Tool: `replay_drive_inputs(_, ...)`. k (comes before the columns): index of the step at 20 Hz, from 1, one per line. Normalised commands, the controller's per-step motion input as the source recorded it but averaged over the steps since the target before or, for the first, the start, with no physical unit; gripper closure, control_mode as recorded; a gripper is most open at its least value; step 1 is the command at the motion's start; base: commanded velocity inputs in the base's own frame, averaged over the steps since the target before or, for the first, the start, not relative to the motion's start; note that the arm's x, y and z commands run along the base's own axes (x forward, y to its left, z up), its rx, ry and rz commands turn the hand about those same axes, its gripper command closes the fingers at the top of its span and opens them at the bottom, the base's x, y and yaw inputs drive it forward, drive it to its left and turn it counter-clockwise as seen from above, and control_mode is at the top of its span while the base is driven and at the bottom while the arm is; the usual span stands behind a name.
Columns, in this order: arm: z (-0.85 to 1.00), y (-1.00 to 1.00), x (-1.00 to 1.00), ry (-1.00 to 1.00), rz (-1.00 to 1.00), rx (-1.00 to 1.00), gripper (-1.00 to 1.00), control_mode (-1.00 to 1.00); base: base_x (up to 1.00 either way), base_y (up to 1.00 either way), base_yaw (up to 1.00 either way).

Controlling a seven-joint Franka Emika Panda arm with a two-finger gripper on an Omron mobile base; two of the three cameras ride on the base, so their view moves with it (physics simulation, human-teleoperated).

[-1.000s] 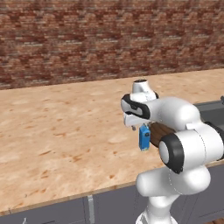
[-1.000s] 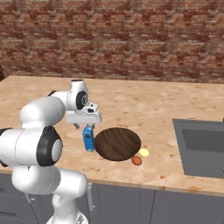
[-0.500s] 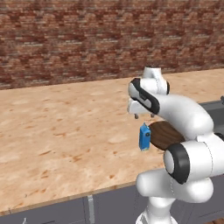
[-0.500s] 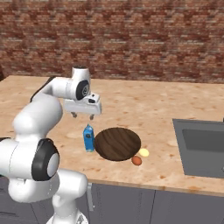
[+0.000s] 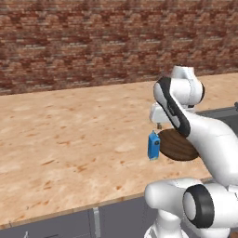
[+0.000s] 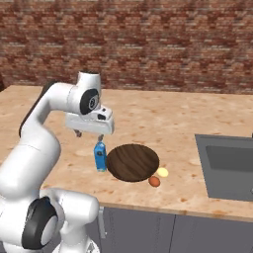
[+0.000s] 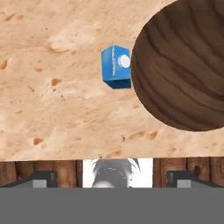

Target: Gather the eggs and milk located in the vicinity of the sink area and place them right next to the bowl.

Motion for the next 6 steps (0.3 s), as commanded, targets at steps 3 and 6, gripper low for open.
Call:
replay_drive_inputs(3, 0.10, -0.14, -1.00, -0.03, 0.00, 0.00, -1.00, -1.00, 0.00, 0.00, 0.00)
replay_drive_inputs(6, 0.03, 0.00, -0.95, -0.03, 0.00, 0.00, -1.00, -1.00, 0.00, 0.00, 0.00)
